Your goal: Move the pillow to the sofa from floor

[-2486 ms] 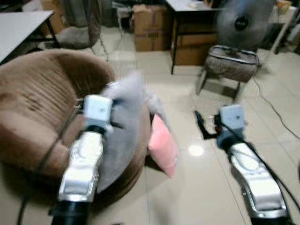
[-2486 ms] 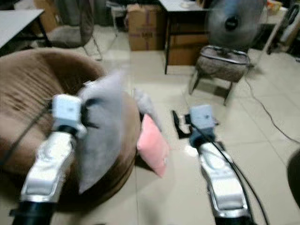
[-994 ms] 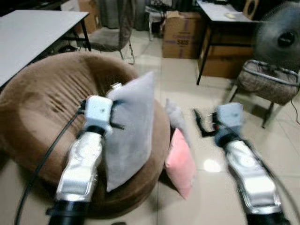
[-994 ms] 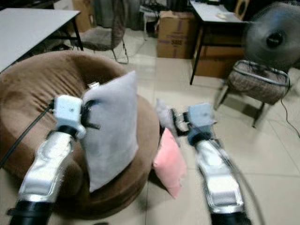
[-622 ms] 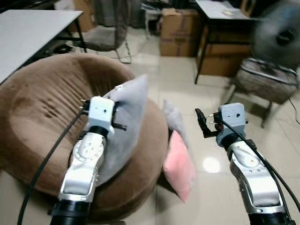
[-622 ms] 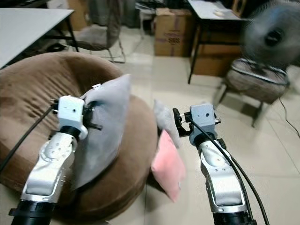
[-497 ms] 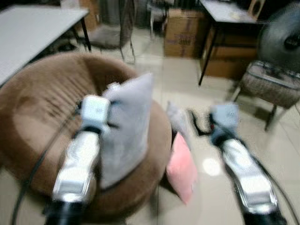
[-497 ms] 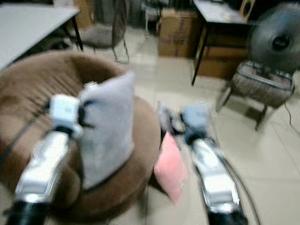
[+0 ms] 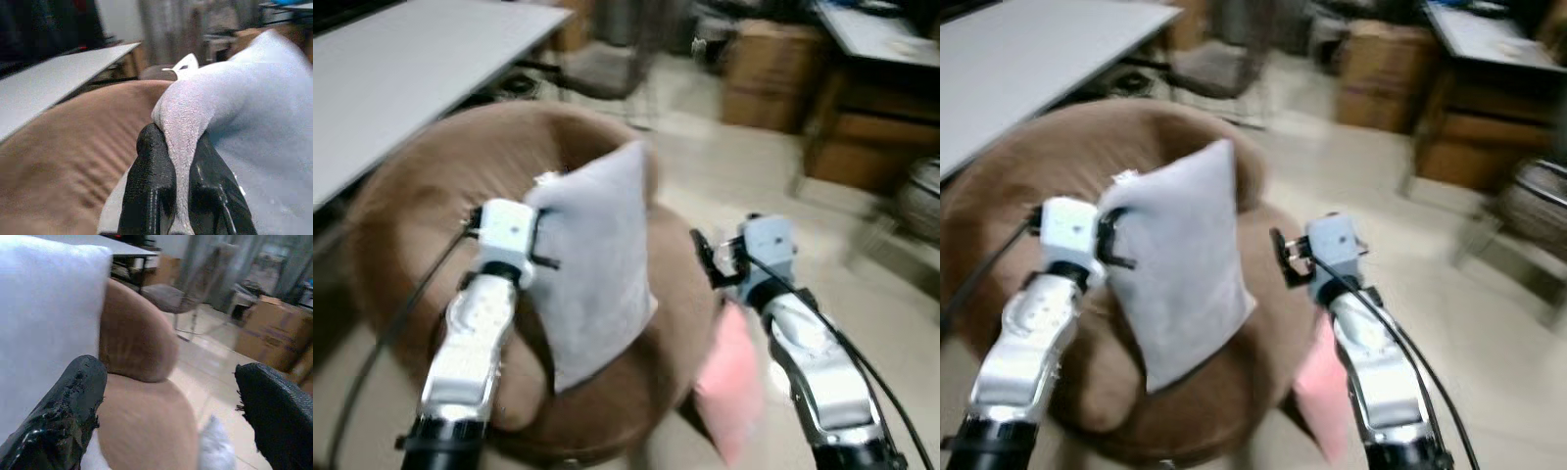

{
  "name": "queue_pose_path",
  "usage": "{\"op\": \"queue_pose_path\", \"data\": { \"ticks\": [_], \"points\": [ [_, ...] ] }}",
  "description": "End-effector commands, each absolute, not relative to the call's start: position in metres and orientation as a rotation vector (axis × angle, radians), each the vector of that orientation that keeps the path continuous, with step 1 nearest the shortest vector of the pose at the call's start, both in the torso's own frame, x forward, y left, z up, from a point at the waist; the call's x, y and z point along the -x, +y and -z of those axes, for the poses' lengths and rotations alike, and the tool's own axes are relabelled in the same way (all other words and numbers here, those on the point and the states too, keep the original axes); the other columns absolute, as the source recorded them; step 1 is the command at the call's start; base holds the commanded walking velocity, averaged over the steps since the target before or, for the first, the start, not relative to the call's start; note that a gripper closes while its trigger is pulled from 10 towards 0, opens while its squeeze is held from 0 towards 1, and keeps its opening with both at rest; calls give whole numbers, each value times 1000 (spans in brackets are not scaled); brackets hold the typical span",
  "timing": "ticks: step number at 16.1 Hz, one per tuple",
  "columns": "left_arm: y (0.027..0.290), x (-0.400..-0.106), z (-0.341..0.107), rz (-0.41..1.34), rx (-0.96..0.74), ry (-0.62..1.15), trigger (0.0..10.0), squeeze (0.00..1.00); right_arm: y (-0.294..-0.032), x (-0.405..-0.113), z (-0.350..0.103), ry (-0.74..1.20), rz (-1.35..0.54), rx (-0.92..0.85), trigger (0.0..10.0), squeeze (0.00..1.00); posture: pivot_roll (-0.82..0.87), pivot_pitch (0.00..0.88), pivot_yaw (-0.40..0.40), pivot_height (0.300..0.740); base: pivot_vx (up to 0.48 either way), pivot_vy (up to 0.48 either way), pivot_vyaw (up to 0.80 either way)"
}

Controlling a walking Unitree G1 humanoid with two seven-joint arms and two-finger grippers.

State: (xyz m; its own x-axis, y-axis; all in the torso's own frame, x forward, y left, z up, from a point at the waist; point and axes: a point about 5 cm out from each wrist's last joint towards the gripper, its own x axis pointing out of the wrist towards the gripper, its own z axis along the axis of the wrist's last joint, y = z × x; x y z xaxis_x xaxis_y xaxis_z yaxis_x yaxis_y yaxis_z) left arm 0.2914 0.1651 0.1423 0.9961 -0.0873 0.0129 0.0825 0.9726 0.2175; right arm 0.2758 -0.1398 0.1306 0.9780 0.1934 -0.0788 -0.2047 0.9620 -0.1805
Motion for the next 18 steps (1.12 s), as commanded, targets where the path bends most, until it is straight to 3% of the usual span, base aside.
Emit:
{"op": "queue_pose_path", "data": {
  "ticks": [1, 7, 10, 14, 16, 18],
  "points": [
    [155, -293, -155, 113, -215, -87, 10000, 0, -153, -277, -130, 68, -136, 173, 10000, 0, 27, 0, 10, 740, 356, 0, 0],
    [145, -312, -139, 160, -198, 0, 10000, 0, -159, -280, -129, 79, -153, 194, 10000, 0, 29, 0, 4, 740, 167, 0, 0],
    [120, -342, -130, 175, -103, 85, 10000, 0, -167, -283, -135, 67, -233, 206, 10000, 0, 11, 0, 14, 740, 0, 0, 0],
    [97, -374, -142, 105, -73, 122, 10000, 0, -158, -273, -148, 38, -499, 238, 10000, 0, -15, 0, 34, 740, 0, 0, 0],
    [83, -388, -164, 66, 22, 111, 10000, 0, -163, -269, -153, 41, -588, 267, 10000, 0, -18, 0, 37, 740, 0, 0, 0],
    [93, -395, -174, -76, 136, 134, 10000, 0, -167, -269, -156, 48, -634, 285, 10000, 0, -21, 0, 41, 740, 0, 0, 0]
  ]
}}
